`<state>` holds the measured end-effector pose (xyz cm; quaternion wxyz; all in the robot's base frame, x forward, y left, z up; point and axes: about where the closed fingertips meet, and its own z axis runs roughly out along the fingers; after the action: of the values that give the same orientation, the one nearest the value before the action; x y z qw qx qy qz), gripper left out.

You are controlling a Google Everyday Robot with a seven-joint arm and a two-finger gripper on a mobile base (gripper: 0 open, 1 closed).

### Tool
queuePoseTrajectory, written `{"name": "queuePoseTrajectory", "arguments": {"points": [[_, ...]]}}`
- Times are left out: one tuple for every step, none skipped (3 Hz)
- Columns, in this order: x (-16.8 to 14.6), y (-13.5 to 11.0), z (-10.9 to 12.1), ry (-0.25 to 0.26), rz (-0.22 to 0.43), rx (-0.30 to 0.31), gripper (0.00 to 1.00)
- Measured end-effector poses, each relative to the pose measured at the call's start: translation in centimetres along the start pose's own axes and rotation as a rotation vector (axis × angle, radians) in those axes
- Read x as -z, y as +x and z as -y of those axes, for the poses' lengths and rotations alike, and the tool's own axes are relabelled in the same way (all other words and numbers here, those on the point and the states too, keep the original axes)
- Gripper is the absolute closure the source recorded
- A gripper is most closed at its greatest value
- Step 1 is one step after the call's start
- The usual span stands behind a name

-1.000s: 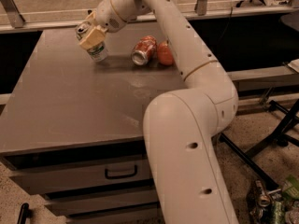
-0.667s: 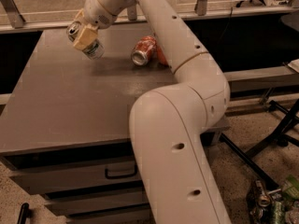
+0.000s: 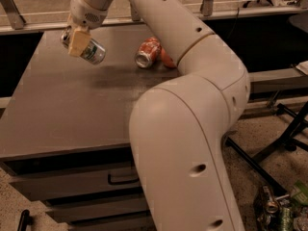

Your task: Knock 7up can over

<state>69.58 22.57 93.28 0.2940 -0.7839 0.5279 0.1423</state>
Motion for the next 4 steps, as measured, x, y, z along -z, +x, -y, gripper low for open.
{"name": "queuePoseTrajectory", "arguments": {"points": [[-0.2,-0.5,-2.7,-0.035,-0.003,-0.047,0.81],[-0.5,-0.4,-5.7,-0.084,-0.011,-0.108,0.58],[-0.3,-0.3,-8.5,-0.148,-0.006,-0.176,0.35],[-0.7,-0.3,-8.8,-0.158,-0.005,-0.182,0.12]]}}
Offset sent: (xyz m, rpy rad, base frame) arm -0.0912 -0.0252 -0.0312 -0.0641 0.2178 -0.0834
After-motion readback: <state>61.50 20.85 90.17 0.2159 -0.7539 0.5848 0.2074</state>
